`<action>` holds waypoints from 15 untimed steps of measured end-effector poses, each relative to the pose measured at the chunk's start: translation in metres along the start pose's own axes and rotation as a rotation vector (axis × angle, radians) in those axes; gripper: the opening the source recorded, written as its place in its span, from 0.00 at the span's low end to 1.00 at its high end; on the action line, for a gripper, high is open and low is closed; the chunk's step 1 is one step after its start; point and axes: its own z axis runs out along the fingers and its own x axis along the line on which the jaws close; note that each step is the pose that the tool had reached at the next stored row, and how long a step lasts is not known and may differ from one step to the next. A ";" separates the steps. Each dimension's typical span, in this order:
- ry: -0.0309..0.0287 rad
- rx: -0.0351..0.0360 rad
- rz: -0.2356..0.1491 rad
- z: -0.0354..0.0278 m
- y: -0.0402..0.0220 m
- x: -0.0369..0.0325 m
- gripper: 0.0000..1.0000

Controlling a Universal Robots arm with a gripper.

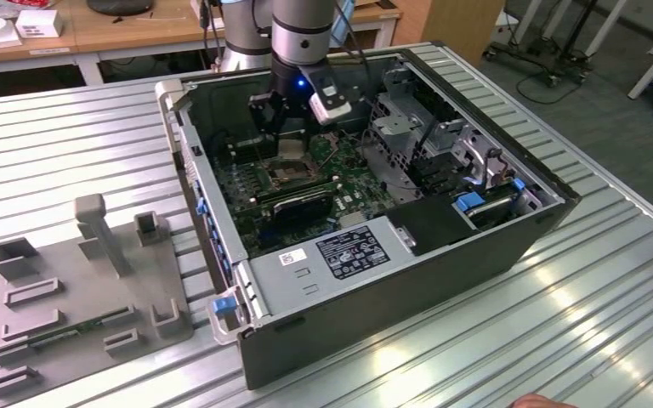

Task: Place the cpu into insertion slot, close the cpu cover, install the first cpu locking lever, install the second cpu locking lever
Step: 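Place the cpu into insertion slot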

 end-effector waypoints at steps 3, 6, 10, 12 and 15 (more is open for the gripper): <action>-0.0024 -0.0005 0.035 0.0004 0.0000 0.0000 0.54; -0.0048 -0.0012 0.072 0.0010 -0.0001 0.0000 0.54; -0.0084 -0.0019 0.125 0.0016 -0.0001 0.0000 0.54; -0.0102 -0.0024 0.151 0.0020 -0.0001 0.0000 0.54; -0.0126 -0.0029 0.187 0.0025 -0.0002 0.0000 0.54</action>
